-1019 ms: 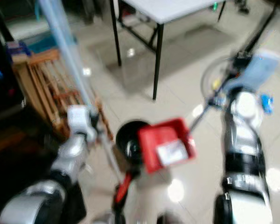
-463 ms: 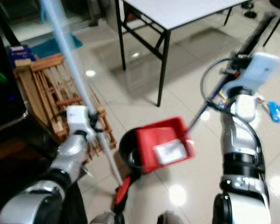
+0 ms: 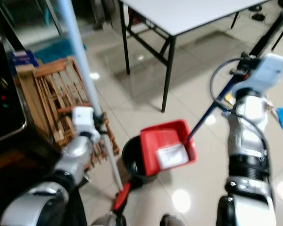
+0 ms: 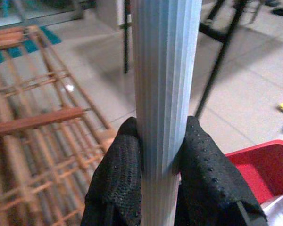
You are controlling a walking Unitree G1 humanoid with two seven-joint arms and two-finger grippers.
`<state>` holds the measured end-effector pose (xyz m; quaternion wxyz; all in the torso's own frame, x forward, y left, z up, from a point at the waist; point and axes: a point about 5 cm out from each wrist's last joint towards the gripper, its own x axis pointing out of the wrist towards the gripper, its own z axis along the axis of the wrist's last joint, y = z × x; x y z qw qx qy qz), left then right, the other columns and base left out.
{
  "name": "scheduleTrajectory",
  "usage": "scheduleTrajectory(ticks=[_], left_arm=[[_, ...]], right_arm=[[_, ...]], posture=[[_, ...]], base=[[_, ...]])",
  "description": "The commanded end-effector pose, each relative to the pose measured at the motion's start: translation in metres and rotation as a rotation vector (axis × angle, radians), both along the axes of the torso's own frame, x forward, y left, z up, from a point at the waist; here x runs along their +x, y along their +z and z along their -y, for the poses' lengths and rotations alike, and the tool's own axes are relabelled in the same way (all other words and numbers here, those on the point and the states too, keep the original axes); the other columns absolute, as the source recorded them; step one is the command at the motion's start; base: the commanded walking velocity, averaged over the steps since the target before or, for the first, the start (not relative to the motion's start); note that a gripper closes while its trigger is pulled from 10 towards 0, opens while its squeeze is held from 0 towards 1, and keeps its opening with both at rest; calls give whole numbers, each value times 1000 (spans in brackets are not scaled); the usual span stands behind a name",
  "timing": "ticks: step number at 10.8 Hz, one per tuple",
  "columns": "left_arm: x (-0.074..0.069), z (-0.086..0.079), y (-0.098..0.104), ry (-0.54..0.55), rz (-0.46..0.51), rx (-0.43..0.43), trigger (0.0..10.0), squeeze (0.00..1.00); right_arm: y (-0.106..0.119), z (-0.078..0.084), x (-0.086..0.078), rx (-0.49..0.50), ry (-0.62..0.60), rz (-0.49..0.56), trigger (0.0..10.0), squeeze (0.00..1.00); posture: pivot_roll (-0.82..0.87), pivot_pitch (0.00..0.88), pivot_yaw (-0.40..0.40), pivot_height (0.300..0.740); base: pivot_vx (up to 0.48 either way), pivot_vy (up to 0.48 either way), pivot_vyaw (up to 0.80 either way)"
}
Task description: Sweep floor
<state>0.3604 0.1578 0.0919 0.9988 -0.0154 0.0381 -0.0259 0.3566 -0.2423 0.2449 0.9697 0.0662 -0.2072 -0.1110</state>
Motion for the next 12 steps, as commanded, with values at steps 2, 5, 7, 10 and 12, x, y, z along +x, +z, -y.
scheduleTrajectory(ticks=[2, 5, 7, 10, 12], left_arm=[[1, 6, 2, -16, 7, -3, 10000, 0], [1, 6, 2, -13, 16, -17, 10000, 0], [0, 7, 0, -18, 6, -13, 10000, 0], [0, 7, 0, -16, 6, -11, 10000, 0], [0, 5, 0, -14, 6, -10, 10000, 0]], right_arm=[[14, 4, -4, 22, -11, 67, 10000, 0], [13, 4, -4, 21, -12, 64, 10000, 0], [12, 3, -3, 24, -8, 61, 10000, 0], [13, 3, -3, 22, -6, 60, 10000, 0], [12, 2, -2, 23, -3, 59, 10000, 0]], posture=[[-45, 192, 49, 740], [-44, 193, 48, 740], [-42, 194, 47, 740], [-39, 194, 43, 740], [-38, 195, 44, 740]], base=[[379, 0, 0], [224, 0, 0], [0, 0, 0], [0, 0, 0], [0, 0, 0]])
